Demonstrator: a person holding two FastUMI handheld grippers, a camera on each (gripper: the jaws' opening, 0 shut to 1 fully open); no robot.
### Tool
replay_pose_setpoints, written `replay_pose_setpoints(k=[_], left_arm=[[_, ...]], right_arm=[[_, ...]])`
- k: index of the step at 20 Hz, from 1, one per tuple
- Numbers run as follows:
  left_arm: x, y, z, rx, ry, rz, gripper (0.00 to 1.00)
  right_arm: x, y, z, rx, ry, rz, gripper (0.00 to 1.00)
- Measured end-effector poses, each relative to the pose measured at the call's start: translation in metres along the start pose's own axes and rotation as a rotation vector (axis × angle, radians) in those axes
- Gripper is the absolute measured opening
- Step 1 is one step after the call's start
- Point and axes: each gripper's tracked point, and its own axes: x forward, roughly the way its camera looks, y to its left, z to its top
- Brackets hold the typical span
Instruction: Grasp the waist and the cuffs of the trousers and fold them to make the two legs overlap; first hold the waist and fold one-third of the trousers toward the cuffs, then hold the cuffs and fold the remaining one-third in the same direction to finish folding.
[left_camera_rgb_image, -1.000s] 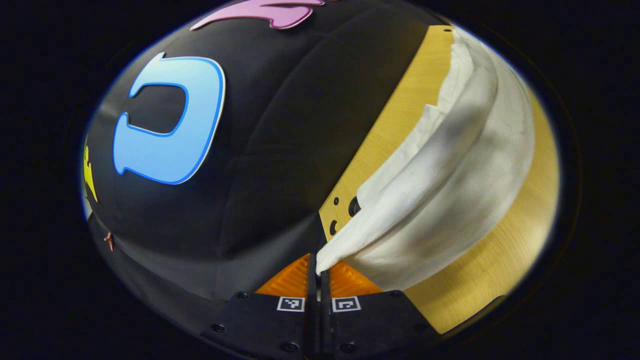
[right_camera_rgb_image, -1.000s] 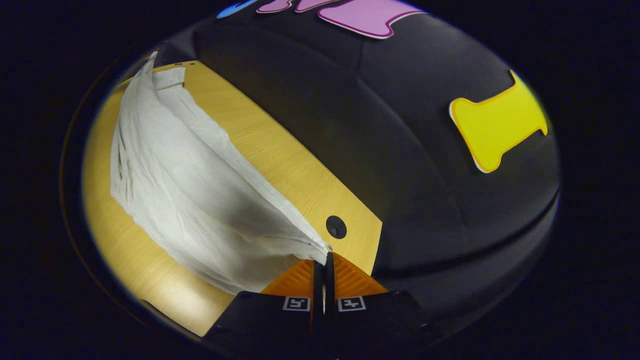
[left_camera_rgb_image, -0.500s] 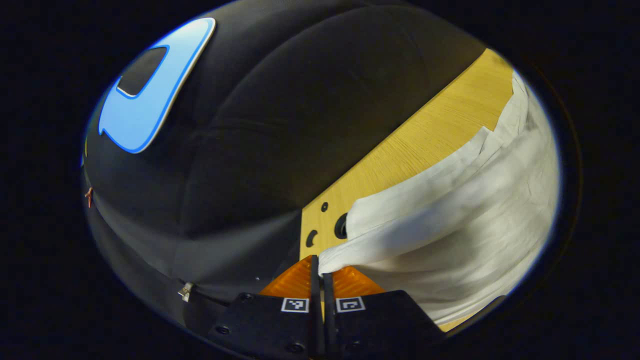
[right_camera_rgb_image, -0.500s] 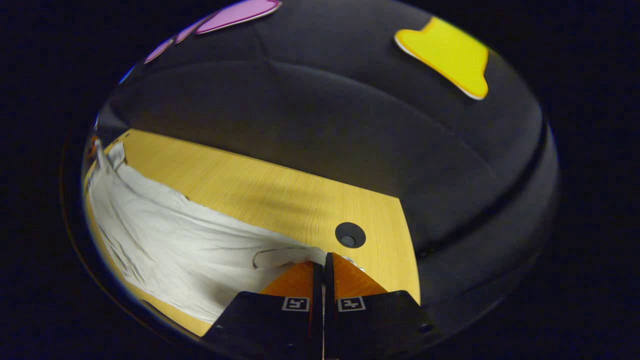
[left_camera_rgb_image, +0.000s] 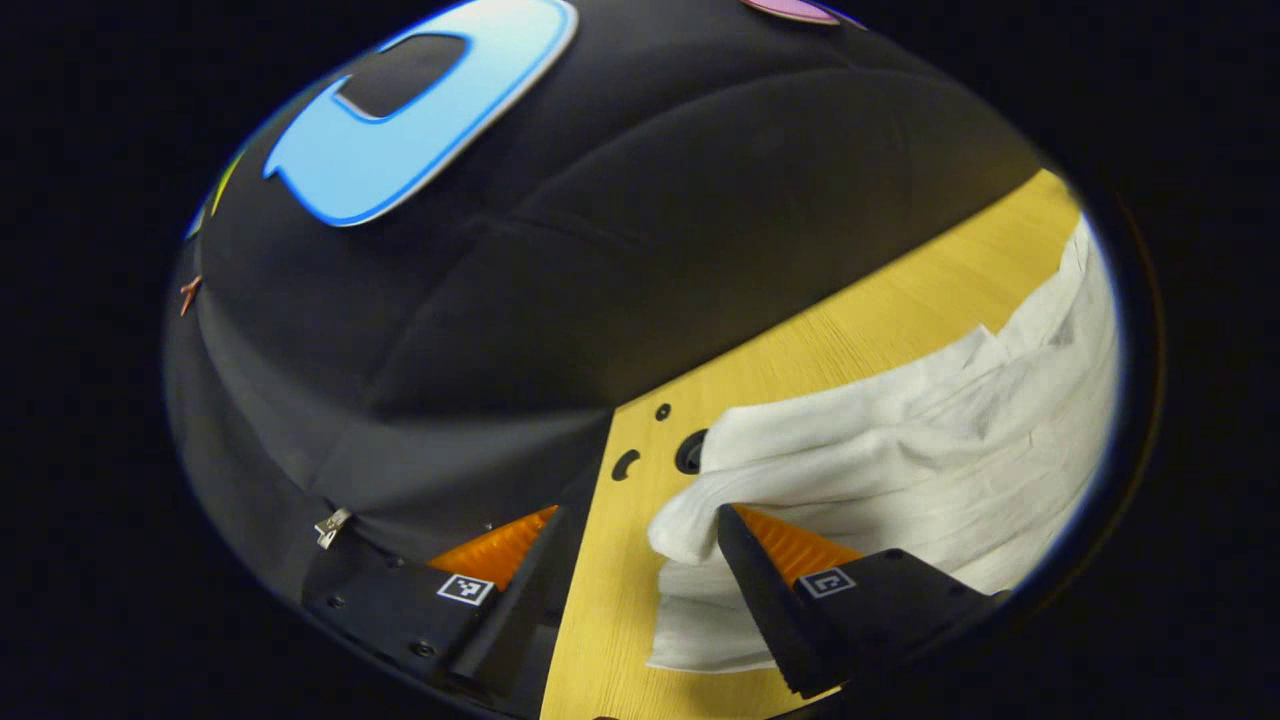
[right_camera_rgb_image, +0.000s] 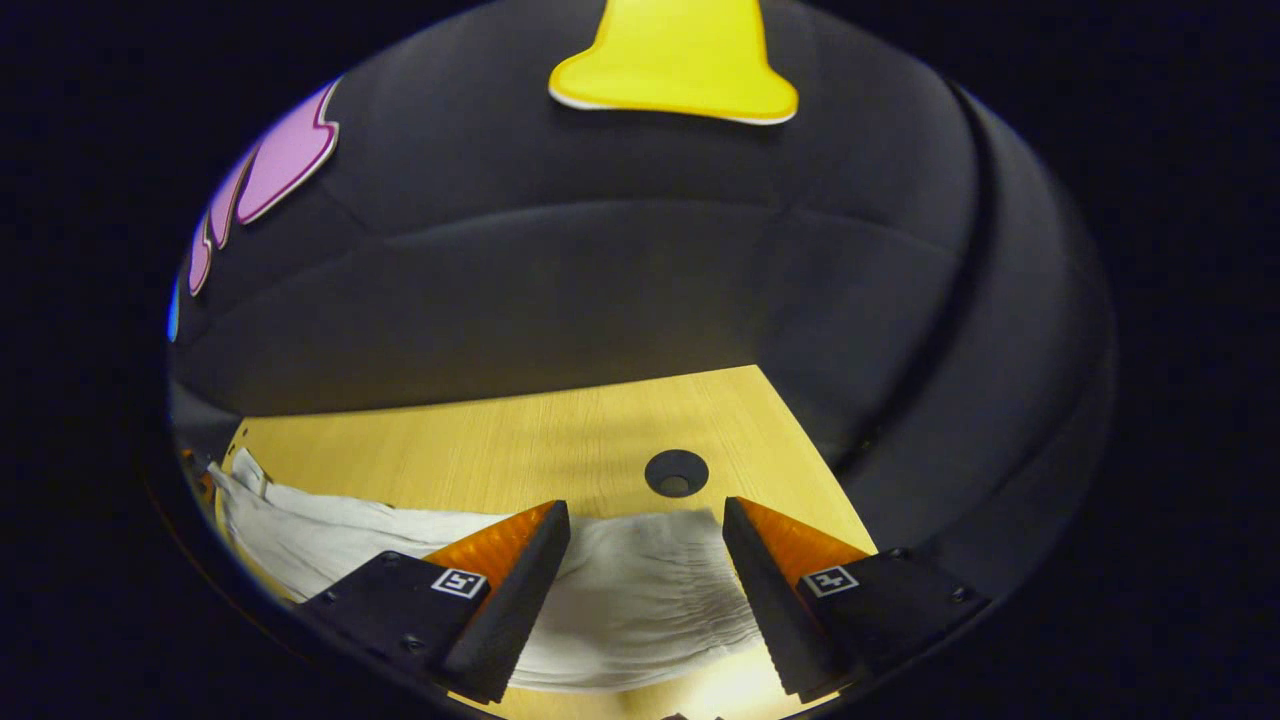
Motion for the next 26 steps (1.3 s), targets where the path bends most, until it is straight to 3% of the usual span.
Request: replay_pose_setpoints(k=[6, 10, 13, 17, 22, 26], left_arm=[[-0.051, 0.049, 0.017, -0.144, -0.073, 0.024, 0.95], [-0.084, 0.081, -0.001, -0.267, -0.065, 0.059, 0.95], [-0.108, 0.097, -0.02, -0.297, -0.036, 0.082, 0.95], [-0.138, 0.095, -0.053, -0.318, 0.014, 0.084, 0.95], [-0.166, 0.078, -0.091, -0.346, 0.086, 0.07, 0.95], [-0.179, 0.065, -0.11, -0.436, 0.134, 0.046, 0.95]], right_arm=[[-0.018, -0.027, -0.013, 0.14, -0.013, -0.062, 0.99], [-0.026, -0.048, -0.038, 0.277, 0.014, -0.105, 0.99], [-0.028, -0.058, -0.061, 0.358, 0.044, -0.141, 0.99], [-0.018, -0.05, -0.094, 0.423, 0.081, -0.144, 0.99], [-0.012, -0.037, -0.105, 0.419, 0.07, -0.156, 0.99], [-0.005, -0.035, -0.11, 0.412, 0.066, -0.19, 0.99]])
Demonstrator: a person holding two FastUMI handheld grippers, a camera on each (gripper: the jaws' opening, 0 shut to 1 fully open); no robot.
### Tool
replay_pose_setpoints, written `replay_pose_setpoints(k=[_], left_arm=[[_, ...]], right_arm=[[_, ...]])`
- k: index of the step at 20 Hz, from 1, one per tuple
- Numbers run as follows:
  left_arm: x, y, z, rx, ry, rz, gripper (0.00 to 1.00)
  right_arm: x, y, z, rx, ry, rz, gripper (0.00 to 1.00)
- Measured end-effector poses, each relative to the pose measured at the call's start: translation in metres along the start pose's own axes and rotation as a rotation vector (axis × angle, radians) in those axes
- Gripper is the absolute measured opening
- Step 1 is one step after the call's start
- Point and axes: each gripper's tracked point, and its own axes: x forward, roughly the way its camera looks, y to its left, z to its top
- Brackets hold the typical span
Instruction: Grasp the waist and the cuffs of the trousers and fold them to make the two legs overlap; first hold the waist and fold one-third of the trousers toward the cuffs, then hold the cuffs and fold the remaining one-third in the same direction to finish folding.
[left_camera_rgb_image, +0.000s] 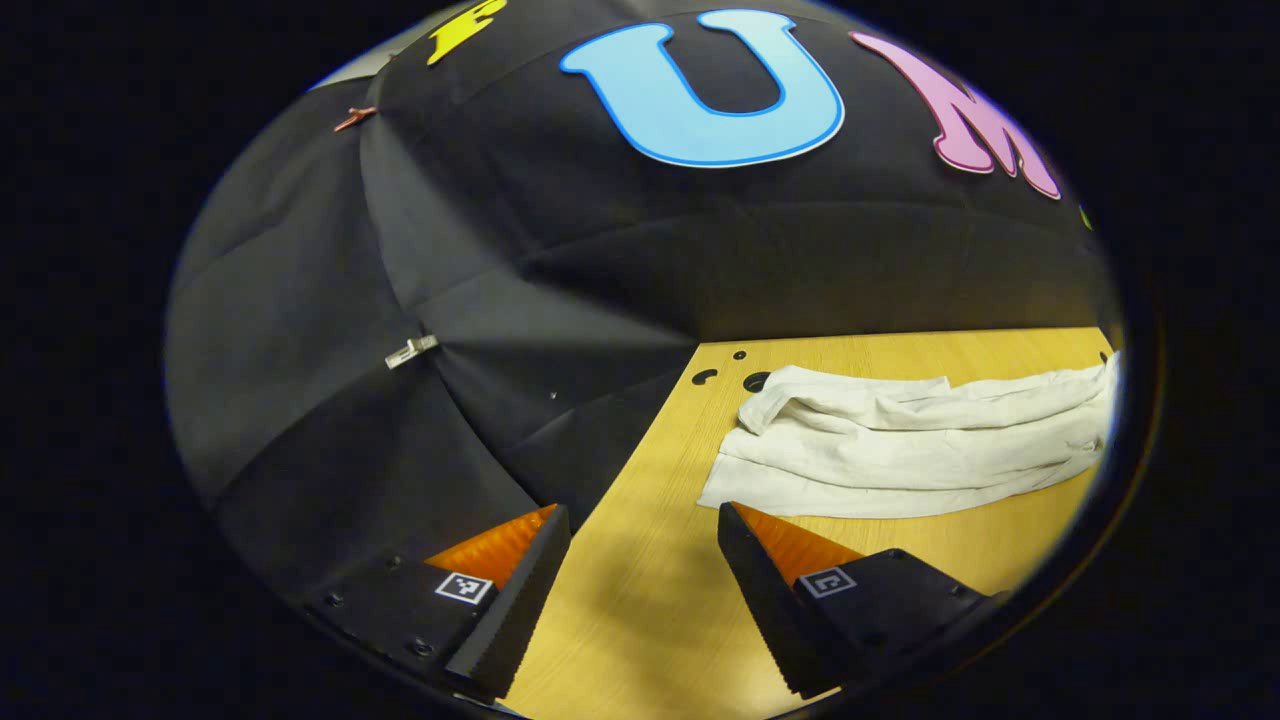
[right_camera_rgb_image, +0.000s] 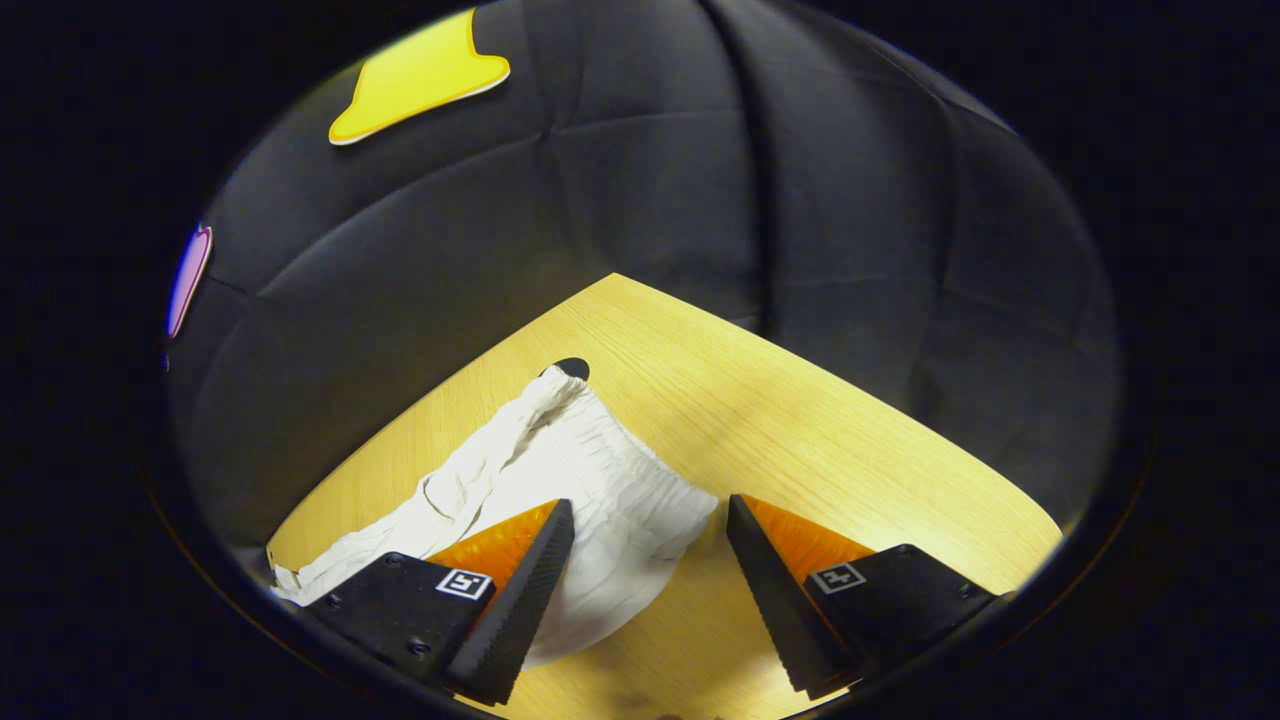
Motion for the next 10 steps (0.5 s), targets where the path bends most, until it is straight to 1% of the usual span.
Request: replay_pose_setpoints(k=[2, 4, 6, 7, 8, 9, 10], left_arm=[[-0.008, 0.005, -0.006, -0.016, 0.008, 0.011, 0.96], [-0.016, 0.006, -0.009, 0.004, 0.0, 0.009, 0.96], [-0.021, 0.002, -0.015, 0.025, 0.006, -0.01, 0.96], [-0.024, -0.002, -0.019, 0.035, 0.01, -0.023, 0.96], [-0.025, -0.004, -0.018, 0.05, 0.006, -0.028, 0.96], [-0.026, -0.004, -0.019, 0.062, 0.004, -0.027, 0.96], [-0.027, -0.006, -0.018, 0.065, 0.0, -0.03, 0.96]], right_arm=[[0.001, 0.0, 0.0, -0.011, -0.01, -0.005, 0.99], [0.002, 0.001, -0.002, -0.042, -0.022, -0.016, 0.99], [0.005, 0.002, -0.006, -0.081, -0.02, -0.021, 0.92], [0.007, 0.004, -0.005, -0.099, -0.019, -0.02, 0.76], [0.009, 0.005, -0.009, -0.109, -0.002, -0.019, 0.72], [0.008, 0.007, -0.006, -0.12, -0.008, -0.011, 0.58], [0.006, 0.007, -0.011, -0.114, 0.014, -0.007, 0.51]])
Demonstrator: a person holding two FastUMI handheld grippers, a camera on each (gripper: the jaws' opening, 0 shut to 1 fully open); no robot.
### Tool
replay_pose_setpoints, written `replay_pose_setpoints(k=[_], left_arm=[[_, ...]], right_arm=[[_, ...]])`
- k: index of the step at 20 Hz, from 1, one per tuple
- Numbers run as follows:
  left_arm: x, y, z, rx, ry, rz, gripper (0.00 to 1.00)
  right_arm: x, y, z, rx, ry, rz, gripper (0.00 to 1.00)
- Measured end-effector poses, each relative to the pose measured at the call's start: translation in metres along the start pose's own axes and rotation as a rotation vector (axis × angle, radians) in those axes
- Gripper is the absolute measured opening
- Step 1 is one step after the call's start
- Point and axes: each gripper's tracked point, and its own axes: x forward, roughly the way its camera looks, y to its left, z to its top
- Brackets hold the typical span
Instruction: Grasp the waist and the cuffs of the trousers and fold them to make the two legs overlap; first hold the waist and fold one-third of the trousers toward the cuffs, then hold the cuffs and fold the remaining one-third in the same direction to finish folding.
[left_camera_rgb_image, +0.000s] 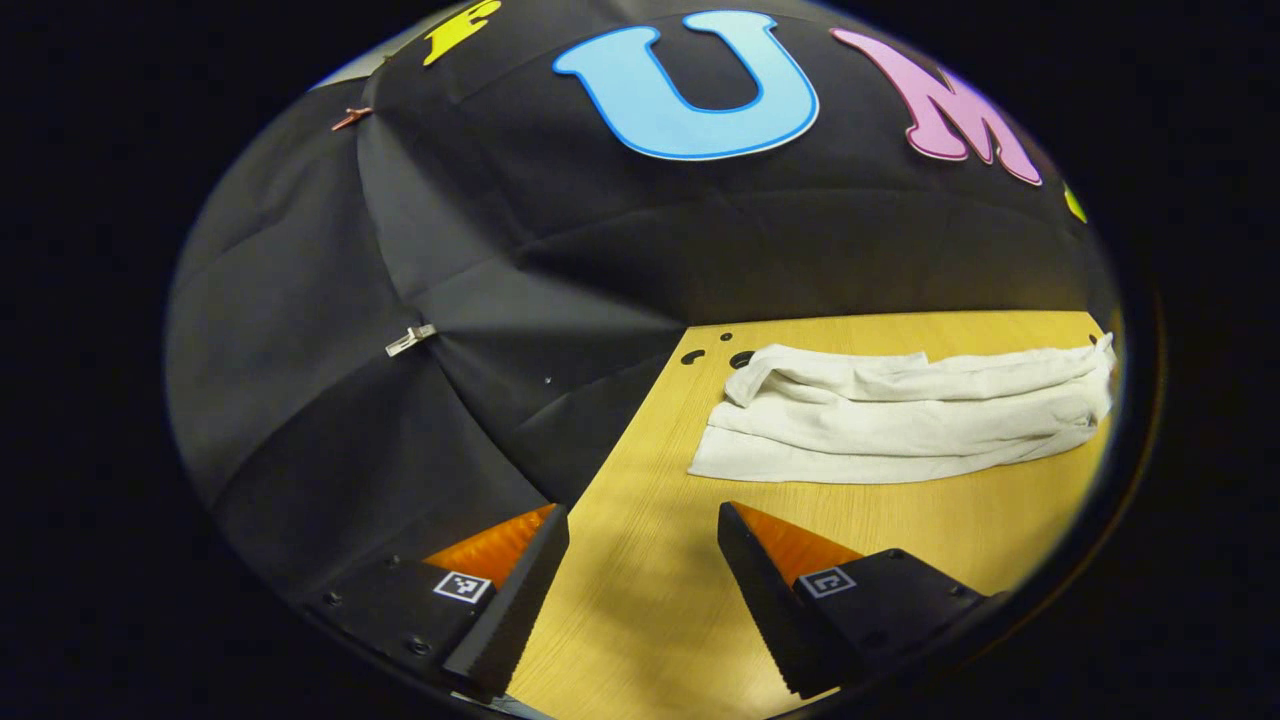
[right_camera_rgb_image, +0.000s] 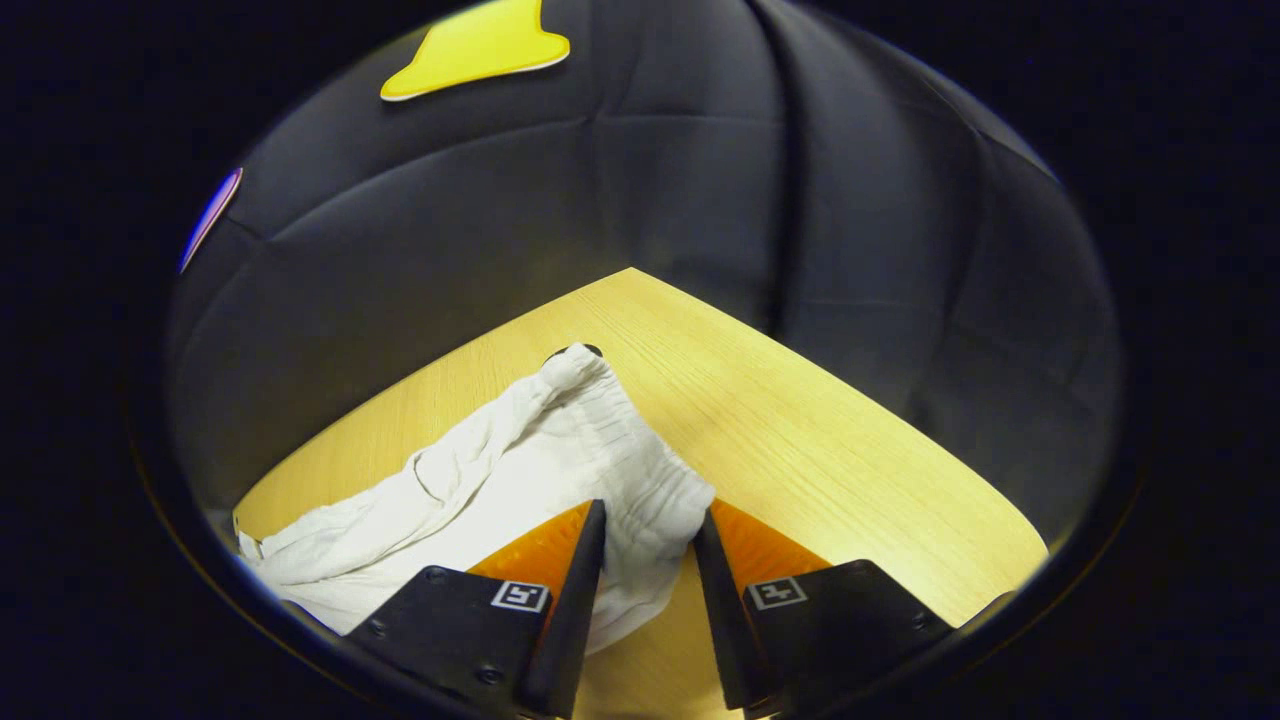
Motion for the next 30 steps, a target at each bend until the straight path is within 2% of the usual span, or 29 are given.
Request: replay_pose_setpoints(k=[1, 2, 3, 4, 6, 10, 14, 21, 24, 27, 30], left_arm=[[-0.001, -0.005, 0.002, -0.004, -0.007, -0.007, 0.96], [-0.002, -0.009, 0.004, -0.007, -0.011, -0.016, 0.96], [-0.004, -0.014, 0.004, -0.008, -0.014, -0.024, 0.96], [-0.005, -0.016, 0.004, -0.009, -0.016, -0.032, 0.96], [-0.007, -0.023, 0.004, -0.004, -0.017, -0.051, 0.96], [-0.008, -0.021, 0.011, 0.029, -0.024, -0.071, 0.96], [-0.015, -0.02, 0.016, 0.016, -0.049, -0.081, 0.96], [-0.01, -0.01, 0.016, 0.004, -0.058, -0.1, 0.96], [-0.007, -0.005, 0.019, -0.009, -0.067, -0.103, 0.96], [-0.006, -0.003, 0.018, -0.024, -0.071, -0.114, 0.96], [-0.004, -0.001, 0.018, -0.042, -0.078, -0.115, 0.96]], right_arm=[[0.001, 0.001, 0.003, 0.002, -0.007, 0.017, 0.42], [0.001, 0.003, 0.001, 0.01, 0.01, 0.037, 0.41], [-0.001, 0.003, 0.003, 0.02, 0.015, 0.056, 0.28], [-0.001, 0.003, 0.005, 0.025, 0.025, 0.073, 0.2], [-0.003, 0.003, 0.009, 0.0, 0.03, 0.091, 0.11], [-0.026, 0.02, 0.044, -0.07, -0.04, 0.115, 0.11], [-0.055, 0.042, 0.073, -0.125, -0.114, 0.159, 0.11], [-0.109, 0.125, 0.123, -0.29, -0.262, 0.278, 0.1], [-0.131, 0.172, 0.124, -0.365, -0.306, 0.338, 0.1], [-0.148, 0.203, 0.122, -0.413, -0.327, 0.385, 0.1], [-0.164, 0.242, 0.104, -0.469, -0.343, 0.43, 0.1]])
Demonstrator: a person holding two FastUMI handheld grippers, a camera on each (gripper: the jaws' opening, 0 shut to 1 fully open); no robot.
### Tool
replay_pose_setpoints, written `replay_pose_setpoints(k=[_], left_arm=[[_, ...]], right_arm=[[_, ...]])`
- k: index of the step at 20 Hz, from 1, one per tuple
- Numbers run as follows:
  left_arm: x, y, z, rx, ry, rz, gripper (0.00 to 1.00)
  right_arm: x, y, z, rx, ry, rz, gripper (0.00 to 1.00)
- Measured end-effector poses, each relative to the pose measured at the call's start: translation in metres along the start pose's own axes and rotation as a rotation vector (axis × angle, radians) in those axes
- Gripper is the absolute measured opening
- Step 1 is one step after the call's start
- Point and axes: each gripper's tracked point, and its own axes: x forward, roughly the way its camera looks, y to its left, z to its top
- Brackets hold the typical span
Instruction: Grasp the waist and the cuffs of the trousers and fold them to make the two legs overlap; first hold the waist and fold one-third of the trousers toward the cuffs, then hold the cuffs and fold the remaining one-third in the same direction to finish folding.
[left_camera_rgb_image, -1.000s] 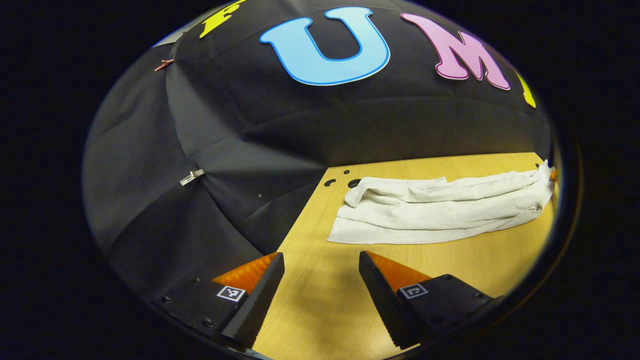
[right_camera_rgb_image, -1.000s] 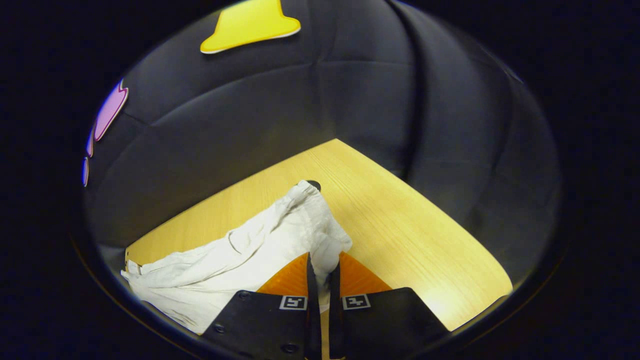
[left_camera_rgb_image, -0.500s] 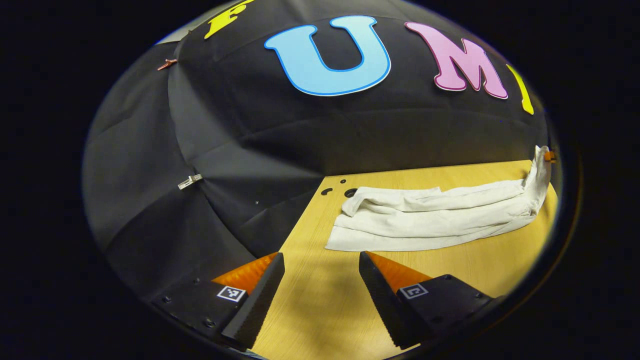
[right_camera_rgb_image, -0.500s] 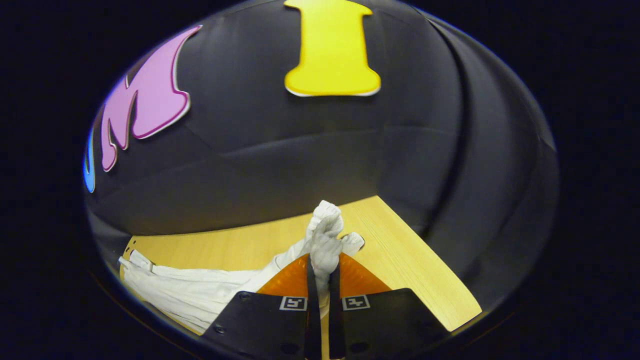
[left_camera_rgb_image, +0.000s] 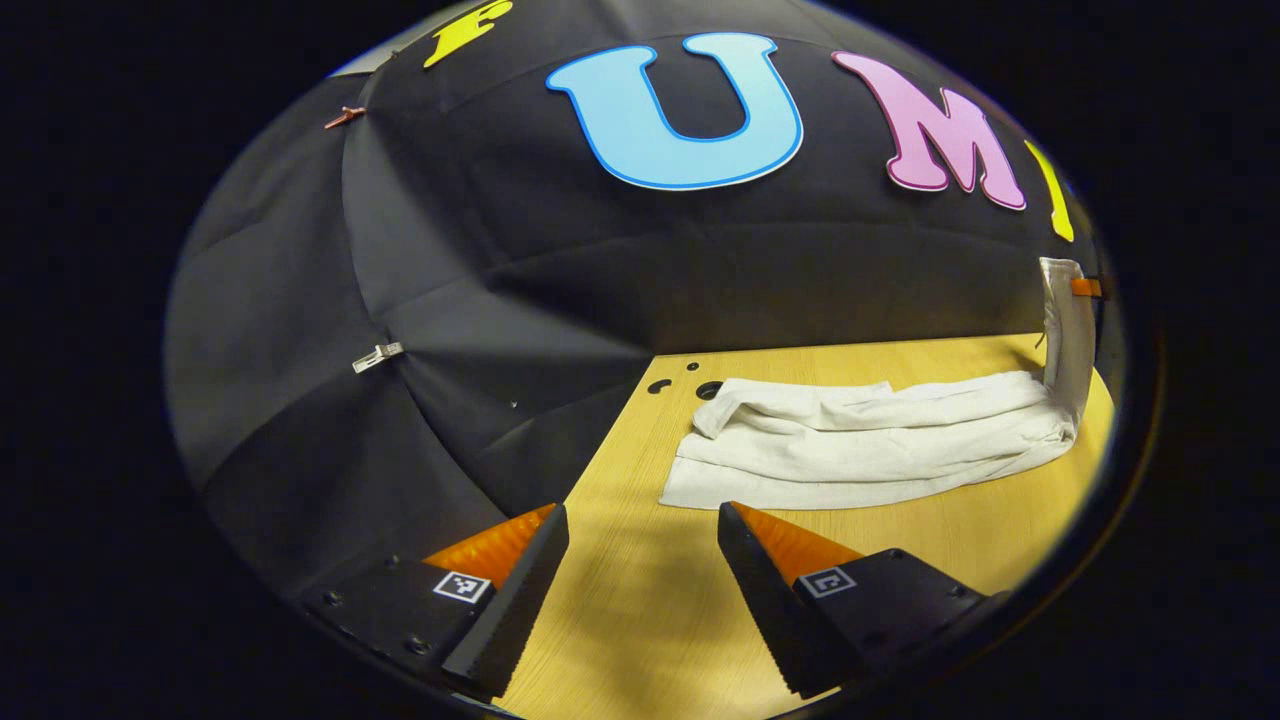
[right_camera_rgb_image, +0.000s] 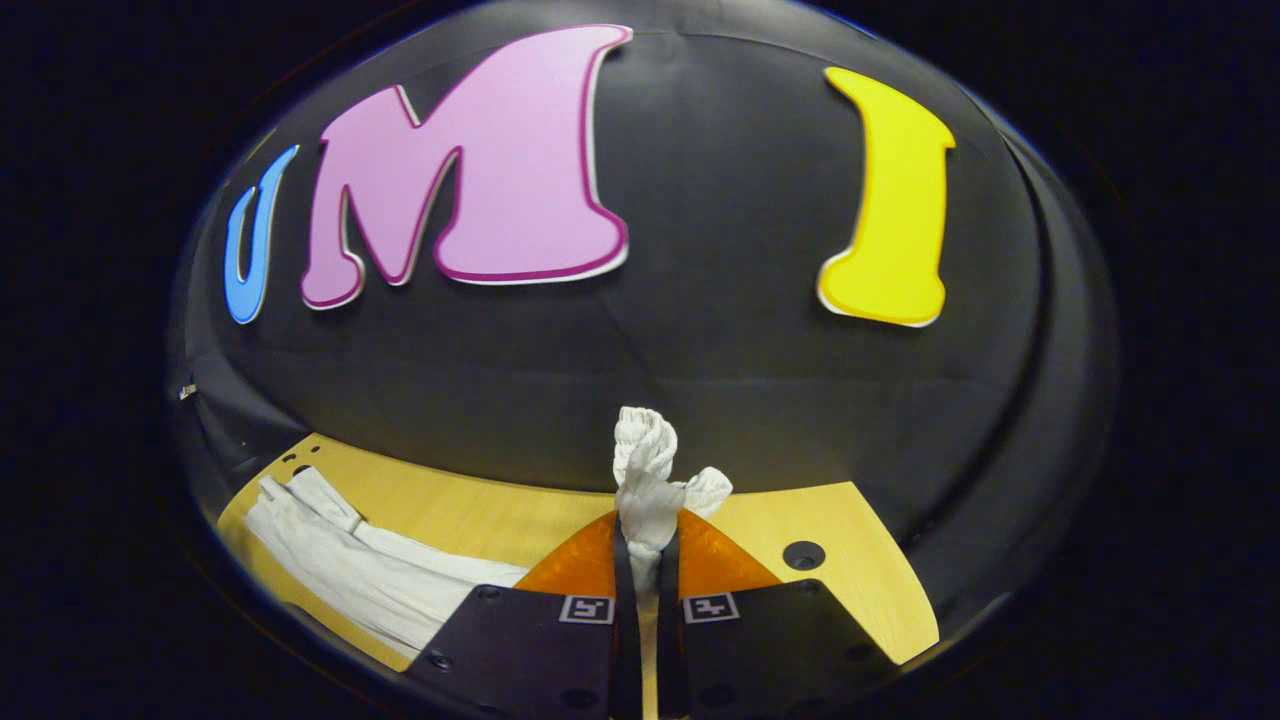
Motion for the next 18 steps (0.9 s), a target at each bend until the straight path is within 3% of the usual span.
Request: replay_pose_setpoints(k=[5, 8, 12, 18], left_arm=[[0.007, 0.005, -0.006, -0.067, 0.012, 0.014, 0.96], [0.013, 0.006, -0.009, -0.088, 0.015, 0.014, 0.96], [0.027, 0.0, -0.015, -0.126, 0.034, -0.021, 0.97], [0.07, -0.008, -0.036, -0.147, 0.089, -0.045, 0.97]], right_arm=[[-0.006, 0.066, -0.014, -0.096, 0.012, 0.07, 0.1], [-0.012, 0.112, -0.029, -0.091, 0.027, 0.146, 0.1], [-0.022, 0.167, -0.062, -0.125, 0.062, 0.268, 0.1], [-0.033, 0.218, -0.127, -0.26, 0.125, 0.347, 0.12]])
